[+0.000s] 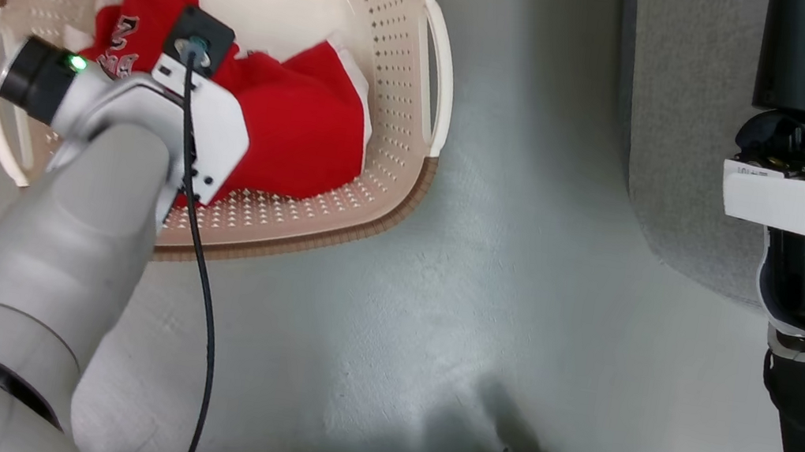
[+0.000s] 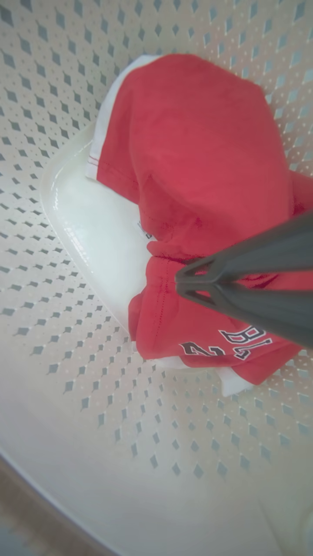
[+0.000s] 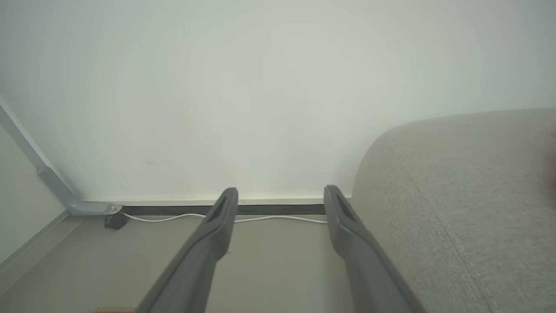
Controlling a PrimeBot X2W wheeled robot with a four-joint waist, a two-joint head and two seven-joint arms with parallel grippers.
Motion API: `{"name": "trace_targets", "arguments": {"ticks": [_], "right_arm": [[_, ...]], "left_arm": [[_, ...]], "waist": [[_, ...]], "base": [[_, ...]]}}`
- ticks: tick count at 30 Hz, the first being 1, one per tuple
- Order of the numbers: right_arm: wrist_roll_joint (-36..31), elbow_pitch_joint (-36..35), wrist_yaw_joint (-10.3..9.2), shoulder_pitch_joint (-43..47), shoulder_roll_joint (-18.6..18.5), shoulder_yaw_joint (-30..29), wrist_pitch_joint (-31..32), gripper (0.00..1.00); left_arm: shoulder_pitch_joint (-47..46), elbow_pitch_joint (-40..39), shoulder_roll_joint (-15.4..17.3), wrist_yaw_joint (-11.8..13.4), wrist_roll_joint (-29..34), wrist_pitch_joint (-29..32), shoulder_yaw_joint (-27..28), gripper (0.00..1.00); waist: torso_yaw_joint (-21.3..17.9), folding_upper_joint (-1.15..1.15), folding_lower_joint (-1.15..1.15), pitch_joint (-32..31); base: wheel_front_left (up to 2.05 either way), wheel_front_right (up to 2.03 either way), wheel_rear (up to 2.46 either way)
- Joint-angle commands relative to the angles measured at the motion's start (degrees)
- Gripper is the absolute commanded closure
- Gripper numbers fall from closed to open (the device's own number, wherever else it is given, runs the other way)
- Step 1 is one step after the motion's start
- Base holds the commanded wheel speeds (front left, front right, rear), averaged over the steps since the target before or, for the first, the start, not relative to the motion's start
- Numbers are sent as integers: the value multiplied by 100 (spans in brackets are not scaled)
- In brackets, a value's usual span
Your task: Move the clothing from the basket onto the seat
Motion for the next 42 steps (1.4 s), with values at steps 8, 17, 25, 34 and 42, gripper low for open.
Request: {"name": "trace_targets", "arguments": {"ticks": [8, 17, 25, 34, 42], "right_arm": [[-10, 123, 23, 495, -160, -56, -34, 0], [-87, 408, 23, 850, -265, -130, -34, 0], [-172, 723, 23, 1350, -399, -279, -34, 0], [-293, 1064, 23, 1934, -418, -357, -34, 0], [-394, 1270, 23, 2380, -370, -370, -34, 0]], "left_arm": [[511, -44, -144, -231, -208, -610, 26, 100], [931, -248, -261, -304, -597, -1305, 216, 100], [1809, -2016, -275, -79, -599, -1414, 571, 0], [3148, -3573, -164, -78, -204, -1416, 1370, 0], [4161, -4361, -139, -173, 11, -1416, 2229, 0]], "waist": [[259, 0, 0, -859], [490, 0, 0, -1631], [867, 0, 0, -2495], [1198, 0, 0, -3422], [1384, 0, 0, -4085]], "base": [[0, 0, 0], [0, 0, 0], [0, 0, 0], [0, 0, 0], [0, 0, 0]]}}
